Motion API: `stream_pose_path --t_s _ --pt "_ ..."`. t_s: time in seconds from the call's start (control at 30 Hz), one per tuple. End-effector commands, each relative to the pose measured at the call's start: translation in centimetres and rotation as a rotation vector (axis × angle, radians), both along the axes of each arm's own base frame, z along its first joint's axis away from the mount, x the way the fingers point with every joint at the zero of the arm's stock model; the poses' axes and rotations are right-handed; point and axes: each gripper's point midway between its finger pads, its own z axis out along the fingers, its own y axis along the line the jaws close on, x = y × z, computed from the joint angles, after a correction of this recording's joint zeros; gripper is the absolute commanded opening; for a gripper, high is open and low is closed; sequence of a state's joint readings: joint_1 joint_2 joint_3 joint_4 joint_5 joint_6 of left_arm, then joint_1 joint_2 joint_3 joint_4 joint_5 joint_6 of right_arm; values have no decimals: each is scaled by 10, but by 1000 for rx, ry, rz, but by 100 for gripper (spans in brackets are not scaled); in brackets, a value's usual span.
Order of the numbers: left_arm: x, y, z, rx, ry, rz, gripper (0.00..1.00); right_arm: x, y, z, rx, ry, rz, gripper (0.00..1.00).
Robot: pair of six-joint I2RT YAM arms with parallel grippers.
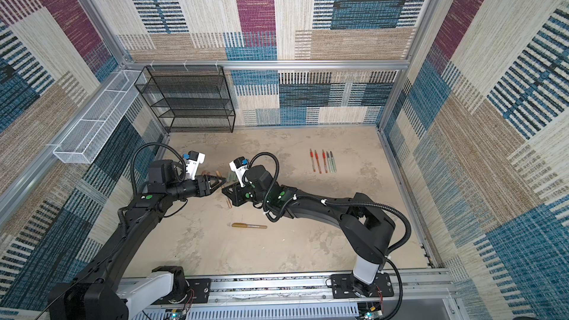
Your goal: Open the pen caps
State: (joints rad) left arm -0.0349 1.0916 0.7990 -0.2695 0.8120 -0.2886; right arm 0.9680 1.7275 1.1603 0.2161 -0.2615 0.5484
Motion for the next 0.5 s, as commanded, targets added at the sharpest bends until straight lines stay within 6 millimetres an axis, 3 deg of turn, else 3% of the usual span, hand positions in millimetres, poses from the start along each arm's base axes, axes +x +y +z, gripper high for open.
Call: stream_pose_path --t_s 0.0,0.23,0.37,0.47 --pt "5 2 3 -13 -9 32 35 0 8 11 43 -12 14 7" --pt "6 3 5 -11 -20 37 1 -4 12 6 36 -8 27 7" --pt "6 5 8 -13 -13 39 0 -7 12 5 35 -2 35 13" --pt "6 5 8 -16 -23 40 0 -7 8 1 40 -6 23 26"
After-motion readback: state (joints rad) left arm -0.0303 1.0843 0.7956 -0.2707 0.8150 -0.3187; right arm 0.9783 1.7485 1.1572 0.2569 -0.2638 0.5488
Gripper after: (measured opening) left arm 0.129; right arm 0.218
